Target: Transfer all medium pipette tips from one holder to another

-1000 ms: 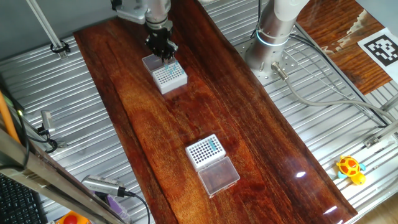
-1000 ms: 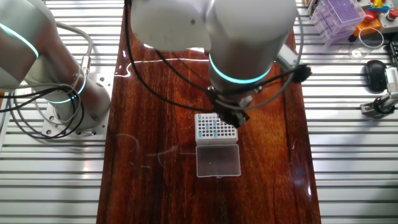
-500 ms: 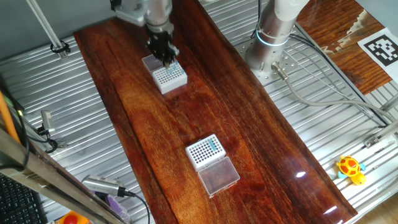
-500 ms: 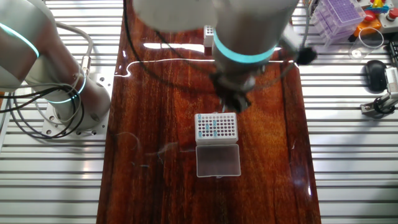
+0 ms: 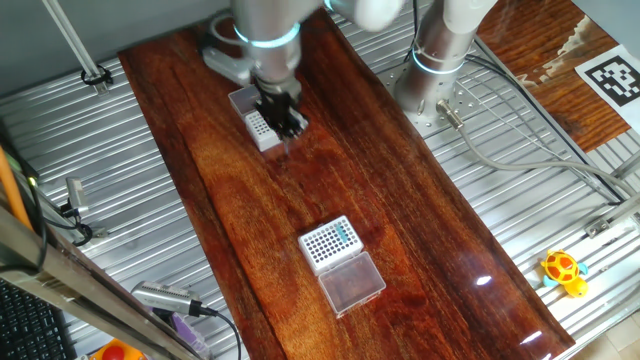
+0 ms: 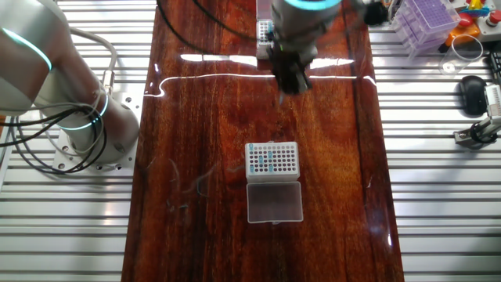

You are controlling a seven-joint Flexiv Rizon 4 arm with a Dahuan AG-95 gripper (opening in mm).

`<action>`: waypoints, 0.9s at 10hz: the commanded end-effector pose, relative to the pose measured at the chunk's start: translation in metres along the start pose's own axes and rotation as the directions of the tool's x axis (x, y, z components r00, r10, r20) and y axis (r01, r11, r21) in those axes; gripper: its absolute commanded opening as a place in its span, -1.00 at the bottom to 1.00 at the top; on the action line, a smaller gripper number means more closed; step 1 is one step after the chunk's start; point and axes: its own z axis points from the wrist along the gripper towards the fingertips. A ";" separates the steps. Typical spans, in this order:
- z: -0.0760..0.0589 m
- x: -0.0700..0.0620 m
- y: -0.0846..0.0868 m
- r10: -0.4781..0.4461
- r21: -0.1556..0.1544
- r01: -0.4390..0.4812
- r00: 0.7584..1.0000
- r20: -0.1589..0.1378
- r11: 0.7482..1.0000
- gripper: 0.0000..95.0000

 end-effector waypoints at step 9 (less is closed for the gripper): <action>0.007 -0.007 0.034 -0.156 -0.006 0.156 0.987 -0.026 0.988 -1.00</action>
